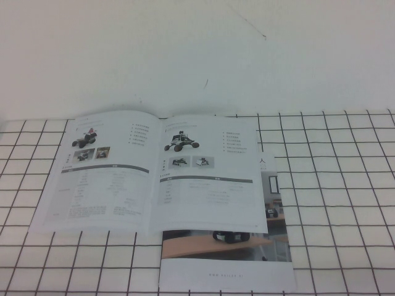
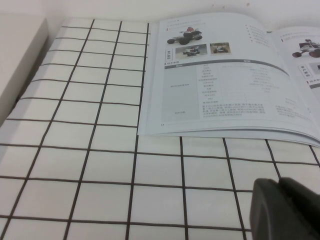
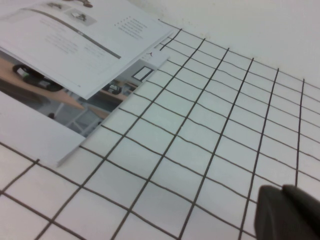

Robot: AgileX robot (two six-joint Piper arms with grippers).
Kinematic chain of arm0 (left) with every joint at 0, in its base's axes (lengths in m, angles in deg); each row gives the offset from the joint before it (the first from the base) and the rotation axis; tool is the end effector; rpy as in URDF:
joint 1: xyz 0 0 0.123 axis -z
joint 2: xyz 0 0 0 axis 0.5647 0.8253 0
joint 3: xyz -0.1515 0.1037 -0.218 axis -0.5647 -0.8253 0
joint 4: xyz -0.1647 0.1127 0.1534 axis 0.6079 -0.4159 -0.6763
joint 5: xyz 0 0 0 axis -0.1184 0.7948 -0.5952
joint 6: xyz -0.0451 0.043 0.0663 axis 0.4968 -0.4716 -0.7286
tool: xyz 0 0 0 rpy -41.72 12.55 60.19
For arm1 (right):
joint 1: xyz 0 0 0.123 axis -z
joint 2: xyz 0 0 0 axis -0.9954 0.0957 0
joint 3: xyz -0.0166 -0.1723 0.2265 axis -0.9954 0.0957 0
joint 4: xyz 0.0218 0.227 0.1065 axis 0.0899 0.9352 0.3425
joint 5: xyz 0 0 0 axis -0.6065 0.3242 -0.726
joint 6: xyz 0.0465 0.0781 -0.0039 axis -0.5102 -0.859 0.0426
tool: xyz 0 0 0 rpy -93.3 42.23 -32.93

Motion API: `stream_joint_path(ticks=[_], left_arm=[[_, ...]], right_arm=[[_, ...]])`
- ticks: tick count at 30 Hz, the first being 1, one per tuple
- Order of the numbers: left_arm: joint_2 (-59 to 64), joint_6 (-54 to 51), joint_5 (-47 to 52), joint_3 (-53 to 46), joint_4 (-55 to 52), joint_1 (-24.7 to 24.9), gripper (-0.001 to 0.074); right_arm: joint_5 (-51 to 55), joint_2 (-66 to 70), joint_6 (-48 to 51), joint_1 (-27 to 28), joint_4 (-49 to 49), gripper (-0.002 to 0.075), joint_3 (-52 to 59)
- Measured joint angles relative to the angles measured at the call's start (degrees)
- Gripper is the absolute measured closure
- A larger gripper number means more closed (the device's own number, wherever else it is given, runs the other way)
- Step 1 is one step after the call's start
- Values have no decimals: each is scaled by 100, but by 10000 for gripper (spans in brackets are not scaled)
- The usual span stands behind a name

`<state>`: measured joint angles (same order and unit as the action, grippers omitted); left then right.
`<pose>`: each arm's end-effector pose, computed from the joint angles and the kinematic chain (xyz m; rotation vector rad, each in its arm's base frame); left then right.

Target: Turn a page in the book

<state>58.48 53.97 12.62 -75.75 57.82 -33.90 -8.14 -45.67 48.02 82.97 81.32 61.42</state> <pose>0.0542 -0.0025 0.1747 -0.1304 1.8669 -0.1421 0.0494 0.0212 0.1708 -0.5107 1.8033 -0.0255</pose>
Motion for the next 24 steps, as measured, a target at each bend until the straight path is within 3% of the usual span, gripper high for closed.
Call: stream_joint_path(ticks=[24], left_arm=[[0, 0, -4, 0, 11, 0, 737]], right_arm=[[0, 0, -28, 0, 54, 728, 0]])
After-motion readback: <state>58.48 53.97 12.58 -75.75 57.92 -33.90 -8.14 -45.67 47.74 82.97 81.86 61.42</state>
